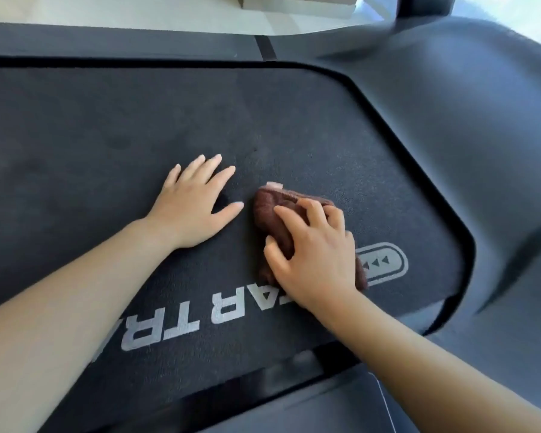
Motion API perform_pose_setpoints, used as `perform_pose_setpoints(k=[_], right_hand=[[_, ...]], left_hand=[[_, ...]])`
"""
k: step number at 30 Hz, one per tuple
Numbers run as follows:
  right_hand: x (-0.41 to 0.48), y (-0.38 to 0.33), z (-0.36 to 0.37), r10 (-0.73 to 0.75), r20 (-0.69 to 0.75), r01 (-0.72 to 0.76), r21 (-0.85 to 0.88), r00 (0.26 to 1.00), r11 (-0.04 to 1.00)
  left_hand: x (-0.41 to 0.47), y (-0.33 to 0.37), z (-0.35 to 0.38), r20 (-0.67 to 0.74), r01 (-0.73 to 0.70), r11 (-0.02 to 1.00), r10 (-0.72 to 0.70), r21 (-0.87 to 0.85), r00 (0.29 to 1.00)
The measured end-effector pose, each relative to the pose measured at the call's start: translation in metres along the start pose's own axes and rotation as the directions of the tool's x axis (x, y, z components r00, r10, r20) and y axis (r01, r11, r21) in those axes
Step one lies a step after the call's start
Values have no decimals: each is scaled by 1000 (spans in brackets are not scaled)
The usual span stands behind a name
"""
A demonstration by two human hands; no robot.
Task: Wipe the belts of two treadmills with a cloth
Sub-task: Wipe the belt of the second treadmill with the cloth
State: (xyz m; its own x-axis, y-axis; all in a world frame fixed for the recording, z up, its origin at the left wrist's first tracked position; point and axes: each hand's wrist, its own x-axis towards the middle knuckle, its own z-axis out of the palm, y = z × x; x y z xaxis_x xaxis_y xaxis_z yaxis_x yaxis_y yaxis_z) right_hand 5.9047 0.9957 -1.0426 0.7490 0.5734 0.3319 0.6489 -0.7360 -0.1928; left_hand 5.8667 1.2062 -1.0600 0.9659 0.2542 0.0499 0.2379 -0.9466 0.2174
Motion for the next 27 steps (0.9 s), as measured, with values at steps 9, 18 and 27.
perform_pose_setpoints(k=[9, 18, 27], right_hand=[[39, -5, 7, 46, 109, -50, 29, 993, 998], [-56, -21, -16, -133, 59, 128, 82, 989, 988], [-28, -33, -5, -105, 69, 101, 67, 992, 993]], left_hand=[[-45, 4, -2, -50, -26, 998, 24, -53, 998], [-65, -1, -7, -78, -16, 996, 9, -91, 997], [-56, -20, -9, -72, 142, 989, -145, -41, 987]])
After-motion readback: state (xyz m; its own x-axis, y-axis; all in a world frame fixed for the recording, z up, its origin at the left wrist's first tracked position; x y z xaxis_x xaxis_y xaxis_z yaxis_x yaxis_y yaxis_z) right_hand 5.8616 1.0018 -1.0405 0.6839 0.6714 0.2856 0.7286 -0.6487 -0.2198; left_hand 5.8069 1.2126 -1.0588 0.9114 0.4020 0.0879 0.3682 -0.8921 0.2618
